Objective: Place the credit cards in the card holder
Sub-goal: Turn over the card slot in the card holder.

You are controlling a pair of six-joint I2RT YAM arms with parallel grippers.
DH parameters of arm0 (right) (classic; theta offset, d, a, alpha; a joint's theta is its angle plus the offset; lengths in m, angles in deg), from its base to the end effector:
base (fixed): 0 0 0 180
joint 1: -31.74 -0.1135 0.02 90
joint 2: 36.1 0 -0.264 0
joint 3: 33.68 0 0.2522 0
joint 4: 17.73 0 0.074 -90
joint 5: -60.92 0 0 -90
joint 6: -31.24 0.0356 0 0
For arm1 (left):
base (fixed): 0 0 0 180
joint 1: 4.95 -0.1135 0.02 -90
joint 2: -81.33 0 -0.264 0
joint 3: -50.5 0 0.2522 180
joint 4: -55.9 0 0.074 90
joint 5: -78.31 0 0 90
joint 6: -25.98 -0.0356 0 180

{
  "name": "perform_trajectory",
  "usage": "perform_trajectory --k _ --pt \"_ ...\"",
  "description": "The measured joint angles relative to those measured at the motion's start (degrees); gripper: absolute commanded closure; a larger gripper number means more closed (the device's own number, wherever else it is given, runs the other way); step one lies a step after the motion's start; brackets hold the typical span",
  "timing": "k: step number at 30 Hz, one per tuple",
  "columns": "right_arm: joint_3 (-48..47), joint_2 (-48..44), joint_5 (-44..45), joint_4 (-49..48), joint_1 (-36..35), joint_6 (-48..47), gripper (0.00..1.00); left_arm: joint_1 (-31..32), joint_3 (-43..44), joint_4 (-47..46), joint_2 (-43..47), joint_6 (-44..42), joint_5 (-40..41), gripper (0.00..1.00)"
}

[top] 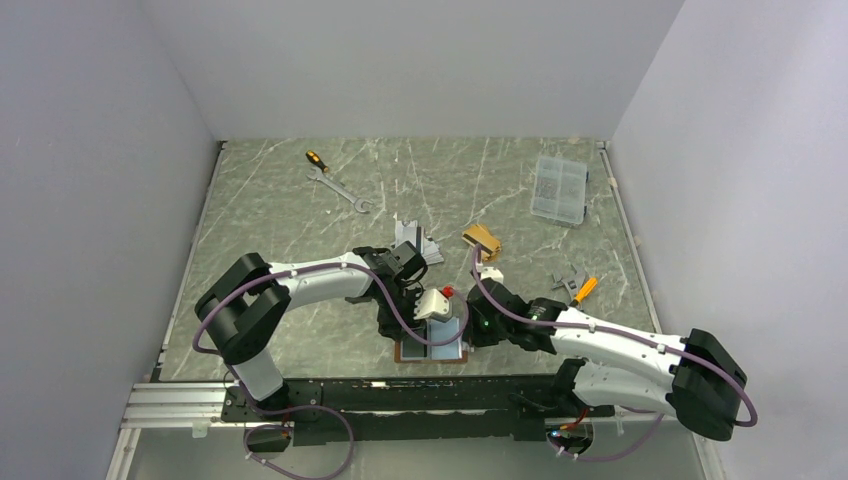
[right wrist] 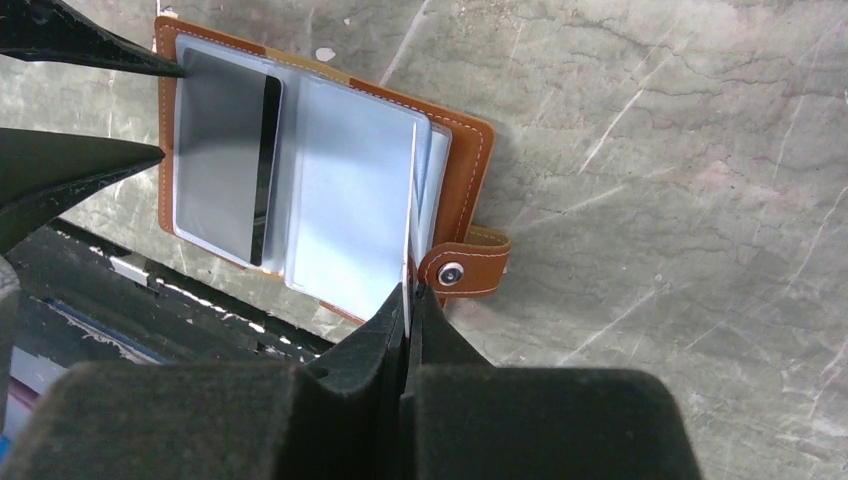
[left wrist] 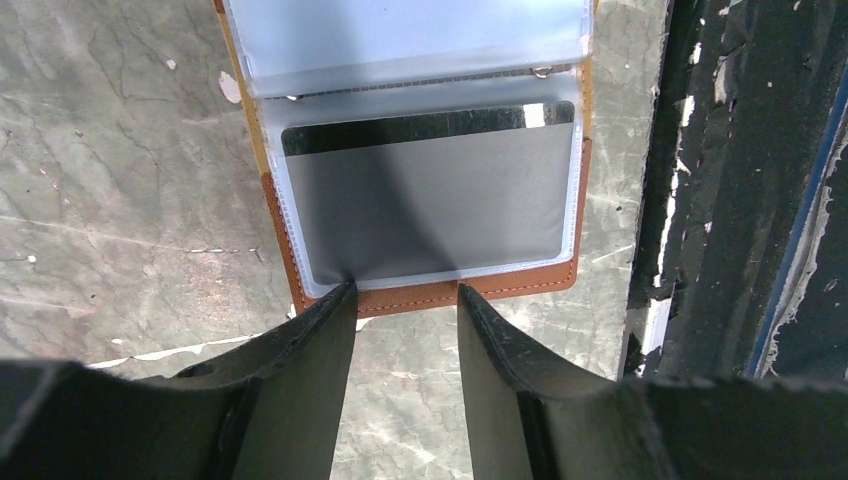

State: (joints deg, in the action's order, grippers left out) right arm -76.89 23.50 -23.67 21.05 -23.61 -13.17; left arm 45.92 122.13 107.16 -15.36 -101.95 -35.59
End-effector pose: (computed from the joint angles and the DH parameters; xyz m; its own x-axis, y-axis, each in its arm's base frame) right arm 0.1113 0.1551 0.1802 -0.8898 -0.0366 -0.4550 -0.2183 0.9095 0.3538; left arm 0.1809 -0.2452 0.1654 -0.0105 0.9035 -0.4285 0.9840 -0.0668 -0.1651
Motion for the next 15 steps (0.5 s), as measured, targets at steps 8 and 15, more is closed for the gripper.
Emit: perform_trajectory --k 8,15 --pt "0.72 -0.92 -1.29 -1.22 0.00 0.76 1.00 0.11 0.00 -0.13 0.00 -0.04 0.33 0.54" --pt "0.04 -3.41 -1.33 0.02 0.02 0.72 1.00 0.11 0.00 -0.20 0.00 -0.07 0.52 0.55"
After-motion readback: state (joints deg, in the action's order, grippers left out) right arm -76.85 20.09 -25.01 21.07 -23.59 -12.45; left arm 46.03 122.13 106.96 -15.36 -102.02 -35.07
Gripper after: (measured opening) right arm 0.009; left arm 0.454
